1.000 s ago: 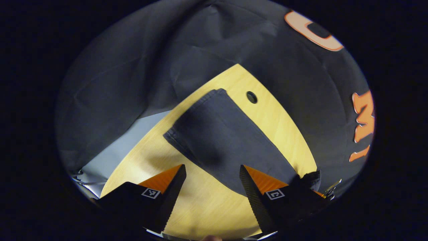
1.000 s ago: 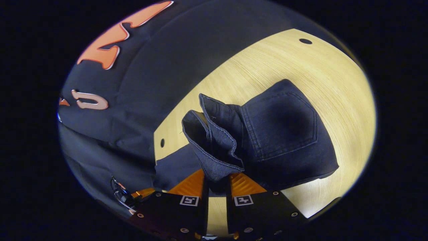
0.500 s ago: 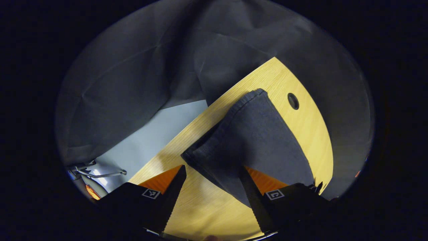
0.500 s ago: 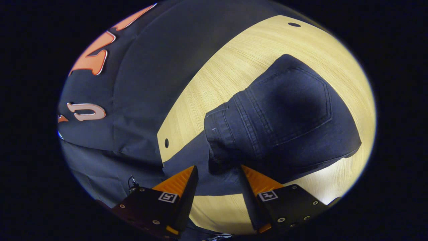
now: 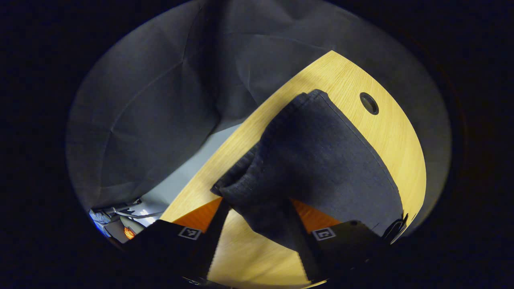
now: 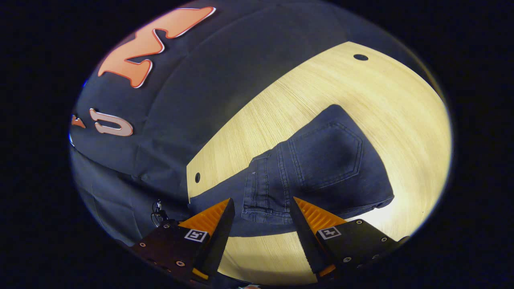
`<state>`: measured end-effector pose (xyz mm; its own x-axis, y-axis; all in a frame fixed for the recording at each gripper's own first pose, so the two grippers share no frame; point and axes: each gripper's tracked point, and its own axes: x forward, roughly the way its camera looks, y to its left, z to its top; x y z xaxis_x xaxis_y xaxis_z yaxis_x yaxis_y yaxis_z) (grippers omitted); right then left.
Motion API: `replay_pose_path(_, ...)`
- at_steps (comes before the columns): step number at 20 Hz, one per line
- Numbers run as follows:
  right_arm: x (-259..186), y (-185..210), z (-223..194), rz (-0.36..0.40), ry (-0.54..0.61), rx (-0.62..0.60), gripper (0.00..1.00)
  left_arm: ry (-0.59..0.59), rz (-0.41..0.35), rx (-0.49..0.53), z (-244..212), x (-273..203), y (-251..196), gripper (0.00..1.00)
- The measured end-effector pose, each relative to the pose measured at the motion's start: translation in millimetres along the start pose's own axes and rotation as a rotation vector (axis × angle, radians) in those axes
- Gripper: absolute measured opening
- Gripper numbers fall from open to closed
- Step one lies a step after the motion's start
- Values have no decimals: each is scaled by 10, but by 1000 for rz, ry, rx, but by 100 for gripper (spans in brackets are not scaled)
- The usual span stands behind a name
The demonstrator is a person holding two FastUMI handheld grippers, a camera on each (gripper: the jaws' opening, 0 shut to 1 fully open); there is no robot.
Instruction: Grasp the waist and the cuffs of the jeans and fold them to make the two legs overlap; first hold the waist and fold one-third of the jeans toward the cuffs, then hold the cuffs and fold the remaining one-third in the same direction to finish folding.
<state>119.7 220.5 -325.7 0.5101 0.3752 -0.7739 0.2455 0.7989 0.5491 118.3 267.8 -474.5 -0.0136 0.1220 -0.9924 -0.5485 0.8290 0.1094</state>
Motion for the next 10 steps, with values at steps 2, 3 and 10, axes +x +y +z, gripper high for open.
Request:
replay_pose_path(2,-101,-22,53,0,-19,-31,85,-53,-61,25,12,17,-149,43)
replay_pose_path(3,-167,-82,76,-5,-28,-42,84,-67,-64,58,48,-7,-193,16)
replay_pose_path(10,-478,-274,362,-9,-100,-140,88,-204,-210,19,69,-418,-391,8)
